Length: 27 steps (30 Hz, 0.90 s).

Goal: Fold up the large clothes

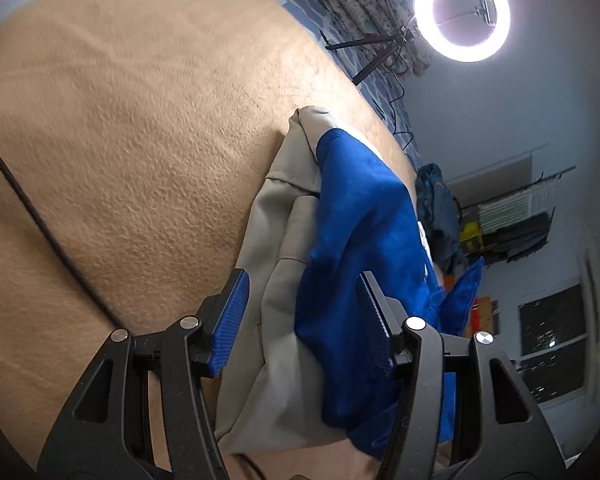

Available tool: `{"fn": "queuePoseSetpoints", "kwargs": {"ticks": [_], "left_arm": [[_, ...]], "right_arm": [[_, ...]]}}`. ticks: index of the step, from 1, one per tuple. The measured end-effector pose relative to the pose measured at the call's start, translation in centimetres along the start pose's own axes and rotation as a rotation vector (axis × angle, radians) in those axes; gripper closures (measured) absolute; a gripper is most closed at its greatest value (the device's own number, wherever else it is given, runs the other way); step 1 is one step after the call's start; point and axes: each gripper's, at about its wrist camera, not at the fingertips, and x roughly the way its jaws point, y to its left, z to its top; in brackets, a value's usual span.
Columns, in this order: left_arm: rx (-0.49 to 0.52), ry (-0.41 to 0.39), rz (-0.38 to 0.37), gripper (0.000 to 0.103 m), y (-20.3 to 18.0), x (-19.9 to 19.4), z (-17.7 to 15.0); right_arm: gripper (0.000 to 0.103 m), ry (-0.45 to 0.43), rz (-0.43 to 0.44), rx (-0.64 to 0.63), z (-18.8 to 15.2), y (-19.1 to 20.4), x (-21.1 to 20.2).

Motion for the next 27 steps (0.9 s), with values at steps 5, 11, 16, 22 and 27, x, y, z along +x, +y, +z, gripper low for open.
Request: {"fn": "queuePoseSetpoints", "kwargs": {"ticks": [5, 11, 16, 22, 27], "left_arm": [[0.037, -0.001, 0.009, 0.090, -0.7, 0.9, 0.1], [0.078, -0.020, -0.056, 0.103, -2.1, -1.7, 0.5], [0.105, -0.033, -0.073, 0.103, -2.9, -4.9, 0.1], [0.094, 0.002, 0.070, 0.103, 0.2, -3.0, -0.9], [0.018, -0.025, -0.003, 0.091, 1.4, -4.8, -0.6]], "right_arm": [[0.069, -0.038, 0.004, 0.100, 1.4, -1.4, 2.0], [0.103, -0.024, -0.071, -0.026, 2.0, 1.0, 0.7], [0.103, -0.064, -0.067, -0.096, 3.1, 3.3, -3.0], [0.103, -0.027, -0.199, -0.071, 1.9, 0.0, -0.8], [0.073, -0.057, -0.206, -0.036, 1.4, -0.7, -2.4]]}}
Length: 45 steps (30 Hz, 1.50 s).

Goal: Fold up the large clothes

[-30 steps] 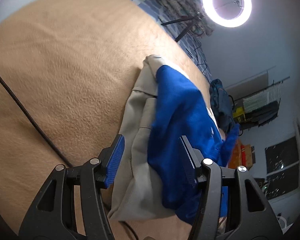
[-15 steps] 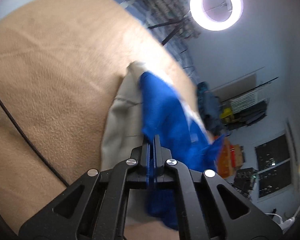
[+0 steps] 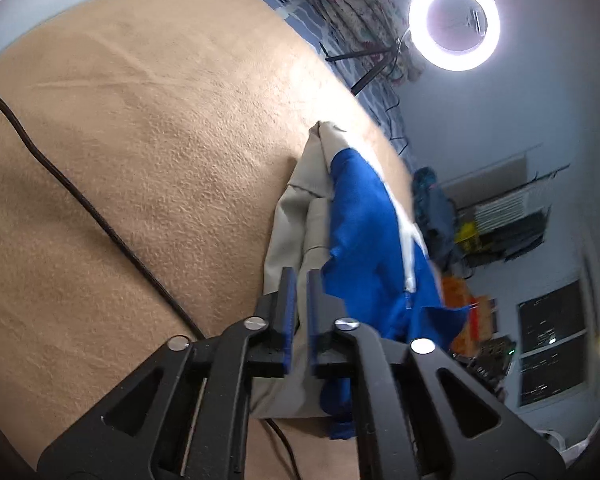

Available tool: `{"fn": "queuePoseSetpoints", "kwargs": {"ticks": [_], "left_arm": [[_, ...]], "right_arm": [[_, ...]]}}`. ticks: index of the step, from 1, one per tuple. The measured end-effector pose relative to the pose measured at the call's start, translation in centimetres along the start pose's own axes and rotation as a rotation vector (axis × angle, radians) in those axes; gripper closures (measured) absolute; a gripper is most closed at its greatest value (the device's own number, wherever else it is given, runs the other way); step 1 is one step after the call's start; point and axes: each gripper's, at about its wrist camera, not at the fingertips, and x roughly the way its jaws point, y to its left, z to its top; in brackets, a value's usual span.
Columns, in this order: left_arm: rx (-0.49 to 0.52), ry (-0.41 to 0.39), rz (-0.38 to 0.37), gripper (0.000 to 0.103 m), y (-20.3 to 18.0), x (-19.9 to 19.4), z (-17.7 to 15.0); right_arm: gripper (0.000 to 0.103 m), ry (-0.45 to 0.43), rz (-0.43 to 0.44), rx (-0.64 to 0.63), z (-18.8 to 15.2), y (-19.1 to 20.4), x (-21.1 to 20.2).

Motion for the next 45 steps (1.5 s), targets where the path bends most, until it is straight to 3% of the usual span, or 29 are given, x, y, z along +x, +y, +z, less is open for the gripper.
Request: {"fn": "queuePoseSetpoints", "kwargs": {"ticks": [1, 3, 8, 12, 15, 17, 21, 25, 28, 31, 33, 35, 39, 43, 45], "left_arm": [[0.007, -0.012, 0.012, 0.090, -0.2, -0.4, 0.2], [0.050, -0.038, 0.033, 0.090, -1.3, -1.0, 0.6], [0.197, -0.079, 0.053, 0.090, -6.7, -1.1, 2.1], [0.314, -0.057, 0.100, 0.090, -11.7, 2.0, 3.9], [0.406, 0.011, 0.146, 0.090, -13.8, 5.3, 4.6], [0.442, 0.040, 0.200, 0.082, -14.0, 7.7, 4.7], [0.444, 0.094, 0.288, 0.081, -10.7, 11.1, 4.6], [0.418, 0.097, 0.256, 0.086, -7.5, 12.9, 4.0], [0.417, 0.093, 0.259, 0.086, -7.8, 12.1, 4.1], [0.394, 0.049, 0.228, 0.086, -8.8, 9.1, 3.9], [0.415, 0.011, 0.179, 0.086, -10.0, 6.2, 2.6], [0.455, -0.011, 0.157, 0.086, -11.0, 4.3, 0.9], [0.499, 0.020, 0.090, 0.086, -11.7, 2.9, -2.4], [0.543, 0.050, 0.107, 0.086, -11.7, 4.2, -4.5], [0.543, 0.065, 0.121, 0.086, -11.5, 4.9, -5.1]], "right_arm": [[0.073, -0.009, 0.015, 0.001, -0.1, -0.1, -0.8], [0.073, -0.056, -0.033, -0.027, 0.1, 0.4, -2.3], [0.073, -0.143, -0.028, -0.159, 2.1, 3.9, -4.6], [0.075, -0.152, -0.063, -0.306, 4.5, 7.8, -2.6], [0.076, -0.131, -0.079, -0.373, 6.3, 10.0, 0.0], [0.076, -0.106, -0.080, -0.396, 7.4, 10.8, 1.7], [0.076, -0.033, -0.160, -0.471, 8.0, 10.8, 5.8], [0.093, 0.049, -0.246, -0.468, 7.9, 7.5, 9.5], [0.094, 0.044, -0.230, -0.426, 7.8, 6.4, 9.6], [0.087, 0.027, -0.285, -0.479, 7.3, 8.2, 7.6], [0.086, -0.010, -0.243, -0.500, 6.6, 9.2, 5.2], [0.086, -0.055, -0.126, -0.504, 5.2, 10.4, 1.7], [0.088, -0.063, 0.071, -0.566, 1.5, 12.7, -1.7], [0.089, -0.012, 0.045, -0.672, -1.1, 14.8, 0.3], [0.089, 0.002, 0.016, -0.662, -0.8, 14.8, 2.0]]}}
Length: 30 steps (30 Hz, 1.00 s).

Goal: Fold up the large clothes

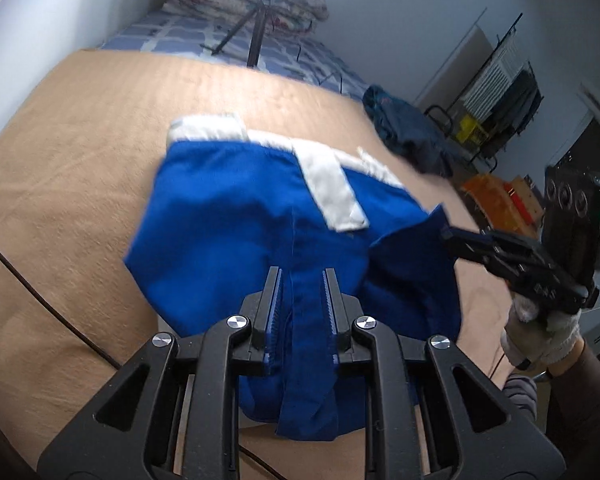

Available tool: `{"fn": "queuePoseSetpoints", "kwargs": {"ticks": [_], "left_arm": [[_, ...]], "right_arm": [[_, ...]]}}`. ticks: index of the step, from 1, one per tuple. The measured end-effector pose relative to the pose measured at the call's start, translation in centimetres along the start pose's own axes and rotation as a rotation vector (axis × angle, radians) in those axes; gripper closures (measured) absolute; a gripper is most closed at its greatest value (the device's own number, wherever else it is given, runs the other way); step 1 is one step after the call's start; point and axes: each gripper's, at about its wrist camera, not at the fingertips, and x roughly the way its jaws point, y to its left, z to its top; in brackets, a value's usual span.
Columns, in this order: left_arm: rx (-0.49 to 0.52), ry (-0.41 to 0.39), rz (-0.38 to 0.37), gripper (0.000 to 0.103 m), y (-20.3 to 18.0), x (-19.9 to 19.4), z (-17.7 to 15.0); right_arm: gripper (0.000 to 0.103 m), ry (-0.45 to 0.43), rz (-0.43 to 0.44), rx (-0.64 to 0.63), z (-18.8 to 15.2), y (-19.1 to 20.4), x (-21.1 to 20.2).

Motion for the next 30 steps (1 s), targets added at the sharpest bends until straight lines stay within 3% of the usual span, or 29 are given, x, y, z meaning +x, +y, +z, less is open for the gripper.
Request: {"fn": "queuePoseSetpoints", "kwargs": {"ticks": [3, 6, 8, 12, 13, 15, 17, 21, 25, 28, 30], "left_arm": [[-0.022, 0.040, 0.038, 0.086, 1.3, 1.8, -1.0], [-0.069, 0.061, 0.004, 0.086, 2.8, 2.7, -2.5], [-0.083, 0.067, -0.013, 0.086, 3.1, 2.5, -2.6], [-0.098, 0.033, -0.047, 0.083, 3.3, -0.4, -2.2], [-0.103, -0.006, -0.052, 0.080, 3.6, -1.9, -2.1], [-0.151, -0.066, -0.054, 0.061, 5.0, -3.8, -1.6], [-0.222, -0.104, -0.047, 0.057, 6.8, -4.8, -1.0], [-0.388, -0.097, -0.055, 0.057, 10.8, -4.2, 0.0], [-0.458, -0.084, -0.088, 0.057, 12.5, -2.9, 0.8], [-0.448, -0.075, -0.077, 0.057, 12.7, -2.2, 1.5], [-0.429, -0.054, -0.054, 0.057, 12.7, -1.4, 1.7]], "right_arm": [[0.089, 0.034, -0.111, 0.053, -0.3, -1.7, 2.0], [0.095, 0.088, -0.199, 0.198, -2.5, -5.1, 3.8], [0.095, 0.088, -0.148, 0.247, -4.2, -6.1, 4.2], [0.090, 0.061, -0.124, 0.219, -4.0, -5.6, 1.5], [0.086, 0.036, -0.119, 0.235, -4.0, -5.8, 0.3], [0.074, -0.025, -0.110, 0.285, -4.4, -6.7, -2.1], [0.066, -0.077, -0.112, 0.346, -5.1, -7.7, -4.1], [0.052, -0.103, -0.070, 0.508, -6.5, -10.8, -5.3], [0.051, -0.087, -0.064, 0.580, -7.2, -12.2, -4.5], [0.051, -0.077, -0.040, 0.602, -6.8, -13.1, -3.5], [0.057, -0.076, -0.040, 0.588, -6.1, -13.4, -2.9]]}}
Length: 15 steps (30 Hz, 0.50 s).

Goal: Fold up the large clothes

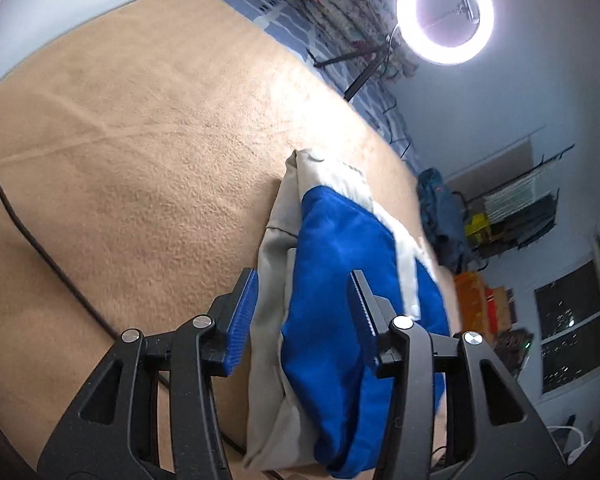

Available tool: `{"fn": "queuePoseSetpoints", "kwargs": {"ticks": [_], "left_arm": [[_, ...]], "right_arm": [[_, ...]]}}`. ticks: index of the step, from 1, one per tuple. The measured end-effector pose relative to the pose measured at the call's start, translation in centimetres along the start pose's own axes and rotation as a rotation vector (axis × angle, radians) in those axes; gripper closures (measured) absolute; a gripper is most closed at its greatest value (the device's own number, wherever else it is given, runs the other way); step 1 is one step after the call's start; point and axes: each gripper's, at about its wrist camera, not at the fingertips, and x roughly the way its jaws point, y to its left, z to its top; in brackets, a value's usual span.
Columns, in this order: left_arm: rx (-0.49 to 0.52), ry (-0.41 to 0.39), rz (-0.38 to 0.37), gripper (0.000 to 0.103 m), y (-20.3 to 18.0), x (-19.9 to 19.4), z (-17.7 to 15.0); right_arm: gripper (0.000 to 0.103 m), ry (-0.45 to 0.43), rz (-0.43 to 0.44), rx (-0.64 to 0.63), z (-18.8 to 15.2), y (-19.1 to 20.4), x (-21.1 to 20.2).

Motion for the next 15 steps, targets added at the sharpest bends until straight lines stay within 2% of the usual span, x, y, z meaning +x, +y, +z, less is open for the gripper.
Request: {"fn": "queuePoseSetpoints", "kwargs": {"ticks": [1, 2, 5, 9, 12, 13, 14, 15], "left_arm": [[0.007, 0.011, 0.024, 0.057, 0.0, 0.5, 0.0], [0.014, 0.022, 0.058, 0.057, 0.1, 1.0, -0.1], [0.018, 0.060, 0.099, 0.056, 0.7, 2.3, -0.6], [0.009, 0.060, 0.069, 0.056, 1.4, 1.8, -0.7], [-0.060, 0.041, -0.035, 0.055, 2.2, 0.3, -0.2], [-0.089, 0.039, -0.067, 0.052, 2.6, 0.0, -0.1], [-0.111, 0.037, -0.091, 0.042, 2.9, -0.2, 0.1], [-0.129, 0.037, -0.110, 0.038, 3.2, -0.4, 0.2]], "right_arm": [[0.065, 0.010, 0.004, 0.009, 0.2, -0.2, 0.7], [0.069, 0.030, 0.001, 0.029, 0.2, -0.6, 1.2], [0.069, 0.092, -0.072, 0.031, -0.2, -1.4, 3.3], [0.068, 0.118, -0.118, -0.057, 0.0, -0.7, 2.8], [0.064, 0.084, -0.080, -0.088, 0.5, -0.3, 1.0], [0.055, 0.070, -0.049, -0.096, 0.7, -0.3, 0.3], [0.043, 0.060, -0.035, -0.100, 0.9, -0.3, -0.1], [0.038, 0.040, -0.027, -0.106, 1.0, -0.4, -0.6]]}}
